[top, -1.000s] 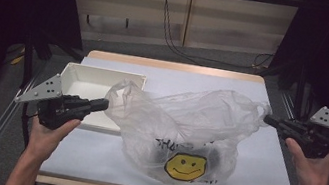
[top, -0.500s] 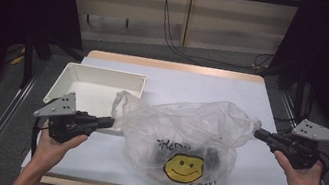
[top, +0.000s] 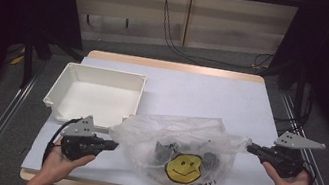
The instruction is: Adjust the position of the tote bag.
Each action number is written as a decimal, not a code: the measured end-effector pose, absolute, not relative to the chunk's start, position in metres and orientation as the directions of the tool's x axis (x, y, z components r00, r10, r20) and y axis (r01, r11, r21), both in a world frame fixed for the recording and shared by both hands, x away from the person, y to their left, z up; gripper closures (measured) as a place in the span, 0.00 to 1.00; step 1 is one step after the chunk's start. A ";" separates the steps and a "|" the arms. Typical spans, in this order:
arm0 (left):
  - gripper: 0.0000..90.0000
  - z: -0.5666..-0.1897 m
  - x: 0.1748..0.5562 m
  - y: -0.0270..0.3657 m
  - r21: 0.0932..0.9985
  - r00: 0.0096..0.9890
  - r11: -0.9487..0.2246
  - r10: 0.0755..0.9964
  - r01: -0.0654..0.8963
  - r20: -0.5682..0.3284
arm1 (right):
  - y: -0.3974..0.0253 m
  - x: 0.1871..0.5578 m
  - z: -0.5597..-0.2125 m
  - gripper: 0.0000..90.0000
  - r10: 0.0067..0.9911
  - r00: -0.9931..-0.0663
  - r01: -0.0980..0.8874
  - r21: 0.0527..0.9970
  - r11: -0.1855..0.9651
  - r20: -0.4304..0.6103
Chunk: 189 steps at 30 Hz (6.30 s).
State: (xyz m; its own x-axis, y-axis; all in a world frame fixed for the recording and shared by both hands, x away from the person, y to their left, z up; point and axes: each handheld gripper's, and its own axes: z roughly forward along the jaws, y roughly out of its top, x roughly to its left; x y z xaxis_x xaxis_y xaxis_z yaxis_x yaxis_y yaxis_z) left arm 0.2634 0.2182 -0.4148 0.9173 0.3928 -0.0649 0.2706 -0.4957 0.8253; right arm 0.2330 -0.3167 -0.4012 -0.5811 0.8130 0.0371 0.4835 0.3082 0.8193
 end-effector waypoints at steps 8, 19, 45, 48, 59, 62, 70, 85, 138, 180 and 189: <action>1.00 -0.439 0.264 0.209 0.790 0.919 -0.535 0.384 0.298 -0.087 | -0.313 0.239 -0.431 1.00 0.822 -0.568 0.542 0.771 0.335 0.043; 1.00 -0.462 0.266 0.199 0.741 0.917 -0.588 0.387 0.324 -0.094 | -0.320 0.244 -0.468 1.00 0.835 -0.546 0.608 0.717 0.341 0.066; 0.61 -0.459 0.262 0.207 0.793 0.898 -0.504 0.424 0.342 -0.118 | -0.323 0.227 -0.458 0.62 0.834 -0.543 0.538 0.801 0.262 0.092; 0.54 -0.451 0.259 0.215 0.811 0.880 -0.468 0.461 0.351 -0.115 | -0.322 0.223 -0.450 0.57 0.833 -0.546 0.514 0.821 0.250 0.089; 0.43 -0.408 0.250 0.236 0.893 0.864 -0.343 0.496 0.290 -0.090 | -0.321 0.208 -0.408 0.38 0.823 -0.562 0.414 0.891 0.187 0.088; 0.44 -0.398 0.247 0.232 0.904 0.876 -0.331 0.473 0.270 -0.089 | -0.321 0.207 -0.402 0.38 0.821 -0.567 0.387 0.904 0.184 0.076; 0.42 -0.386 0.238 0.232 0.926 0.883 -0.279 0.459 0.253 -0.103 | -0.315 0.198 -0.381 0.36 0.809 -0.585 0.346 0.920 0.184 0.058; 0.80 -0.363 0.249 0.189 0.937 0.926 -0.293 0.371 0.192 -0.074 | -0.293 0.200 -0.350 0.64 0.743 -0.667 0.284 0.942 0.182 0.058; 0.99 -0.406 0.333 0.041 0.723 0.959 -0.658 0.282 0.210 -0.022 | -0.182 0.298 -0.415 1.00 0.560 -0.828 0.423 0.687 0.591 0.029; 0.99 -0.412 0.289 0.084 0.637 0.977 -0.758 0.212 0.145 0.031 | -0.235 0.272 -0.414 1.00 0.620 -0.784 0.475 0.606 0.637 -0.036; 0.99 -0.424 0.286 0.098 0.571 0.975 -0.805 0.220 0.163 0.032 | -0.251 0.263 -0.425 1.00 0.632 -0.772 0.511 0.532 0.675 -0.060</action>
State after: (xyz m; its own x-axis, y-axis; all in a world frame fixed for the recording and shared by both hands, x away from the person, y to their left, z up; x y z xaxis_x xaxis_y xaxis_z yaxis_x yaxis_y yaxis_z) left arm 0.2855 0.0983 -0.4244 0.9751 0.2197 0.0317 0.1627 -0.8047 0.5709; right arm 0.2627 -0.2507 -0.4249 -0.7724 0.6323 -0.0600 0.5113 0.6751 0.5317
